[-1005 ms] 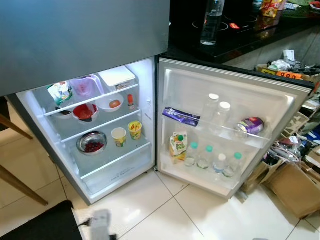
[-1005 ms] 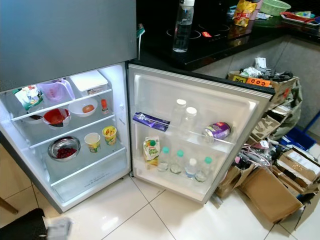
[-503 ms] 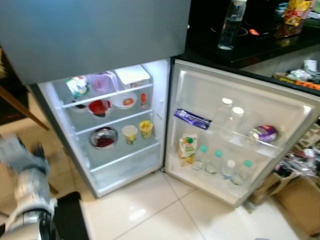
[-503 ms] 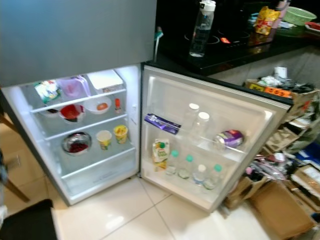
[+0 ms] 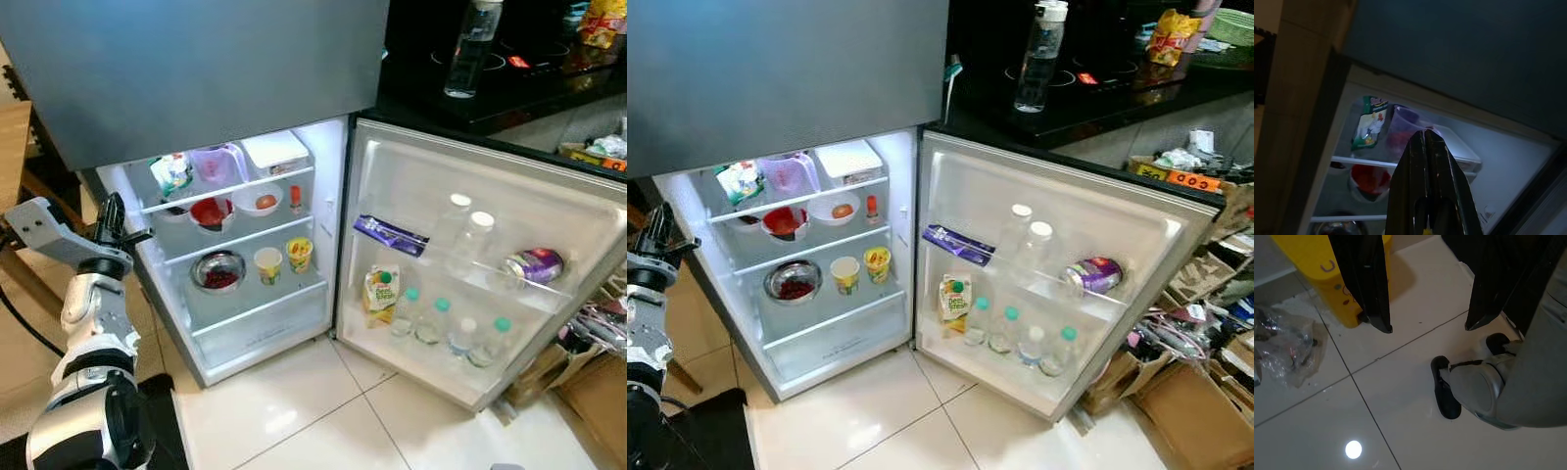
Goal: Restocking fridge
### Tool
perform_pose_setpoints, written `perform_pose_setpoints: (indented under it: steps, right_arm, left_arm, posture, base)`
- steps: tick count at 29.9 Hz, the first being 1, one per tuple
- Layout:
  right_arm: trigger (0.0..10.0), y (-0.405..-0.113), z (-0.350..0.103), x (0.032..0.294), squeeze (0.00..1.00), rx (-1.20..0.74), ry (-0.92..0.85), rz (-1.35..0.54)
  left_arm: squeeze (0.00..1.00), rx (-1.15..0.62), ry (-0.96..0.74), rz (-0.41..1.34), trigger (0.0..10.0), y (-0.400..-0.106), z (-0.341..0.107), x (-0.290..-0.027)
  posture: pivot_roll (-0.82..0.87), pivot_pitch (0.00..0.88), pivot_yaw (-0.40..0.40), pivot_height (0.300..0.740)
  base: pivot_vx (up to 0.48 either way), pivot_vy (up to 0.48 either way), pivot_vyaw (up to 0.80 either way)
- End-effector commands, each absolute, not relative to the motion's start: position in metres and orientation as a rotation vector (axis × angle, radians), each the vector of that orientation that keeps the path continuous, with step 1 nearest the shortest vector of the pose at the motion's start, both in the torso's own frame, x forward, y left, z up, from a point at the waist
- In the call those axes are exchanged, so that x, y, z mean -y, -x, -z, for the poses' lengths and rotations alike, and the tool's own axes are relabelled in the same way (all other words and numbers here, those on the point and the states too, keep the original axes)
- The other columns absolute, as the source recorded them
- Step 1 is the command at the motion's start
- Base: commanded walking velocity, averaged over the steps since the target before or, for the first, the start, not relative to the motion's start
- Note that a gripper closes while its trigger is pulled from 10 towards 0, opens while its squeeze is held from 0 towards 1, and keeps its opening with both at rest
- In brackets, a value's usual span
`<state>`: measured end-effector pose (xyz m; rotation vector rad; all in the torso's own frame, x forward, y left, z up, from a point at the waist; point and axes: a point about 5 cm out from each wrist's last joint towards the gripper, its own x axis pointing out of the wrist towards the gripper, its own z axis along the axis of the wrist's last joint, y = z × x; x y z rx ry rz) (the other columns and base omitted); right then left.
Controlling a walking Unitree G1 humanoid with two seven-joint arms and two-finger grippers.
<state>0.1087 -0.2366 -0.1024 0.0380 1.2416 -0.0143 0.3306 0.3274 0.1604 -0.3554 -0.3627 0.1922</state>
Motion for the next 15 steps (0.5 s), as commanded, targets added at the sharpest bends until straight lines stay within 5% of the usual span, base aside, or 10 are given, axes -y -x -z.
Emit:
perform_pose_setpoints:
  steps: [1, 8, 15]
  right_arm:
    - [10.0, -0.106, 0.103, 0.237, 0.0, -1.252, -0.041, 0.018]
    - [10.0, -0.102, 0.104, 0.237, 0.0, -1.272, -0.037, 0.01]
    - [10.0, -0.102, 0.104, 0.237, 0.0, -1.278, -0.034, 0.007]
  left_arm:
    - [0.0, 0.328, 0.356, -0.275, 10.0, -0.32, -0.152, -0.343]
    - [0.0, -0.004, 0.299, -0.743, 10.0, -0.25, -0.094, -0.405]
    - [0.0, -0.213, 0.262, -0.87, 10.0, -0.212, -0.062, -0.417]
  posture:
    - [-0.11, 0.0, 0.008, 0.74]
    - [-0.1, 0.0, 0.007, 0.74]
    - [-0.09, 0.0, 0.005, 0.74]
  base:
    - [0.0, 0.0, 0.0]
    - [0.0, 0.0, 0.0]
    - [0.0, 0.0, 0.0]
